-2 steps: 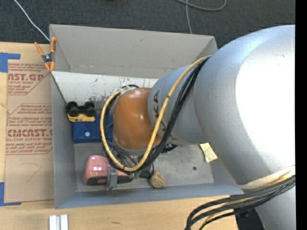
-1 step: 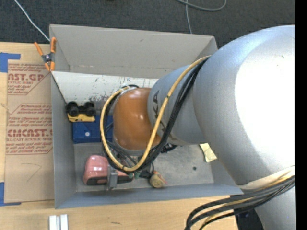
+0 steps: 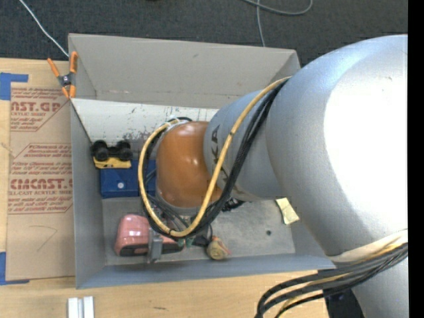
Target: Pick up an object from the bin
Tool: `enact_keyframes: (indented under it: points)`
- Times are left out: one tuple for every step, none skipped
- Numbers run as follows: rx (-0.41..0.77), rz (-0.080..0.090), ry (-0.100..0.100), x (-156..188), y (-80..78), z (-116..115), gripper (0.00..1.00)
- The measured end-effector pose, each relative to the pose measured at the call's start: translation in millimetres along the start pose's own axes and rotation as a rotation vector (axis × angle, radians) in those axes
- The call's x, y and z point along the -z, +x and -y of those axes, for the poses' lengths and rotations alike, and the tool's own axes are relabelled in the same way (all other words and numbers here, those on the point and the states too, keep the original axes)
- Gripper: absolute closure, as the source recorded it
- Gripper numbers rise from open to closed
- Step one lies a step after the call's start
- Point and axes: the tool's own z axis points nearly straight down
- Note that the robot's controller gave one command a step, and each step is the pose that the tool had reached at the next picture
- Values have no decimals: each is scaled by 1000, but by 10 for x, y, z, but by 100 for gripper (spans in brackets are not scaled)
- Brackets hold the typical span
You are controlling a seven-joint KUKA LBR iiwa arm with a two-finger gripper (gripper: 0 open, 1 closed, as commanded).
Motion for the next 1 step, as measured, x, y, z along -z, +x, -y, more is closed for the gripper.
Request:
enact_keyframes:
  points:
    - [-5, 6, -3, -44, 48, -78, 100]
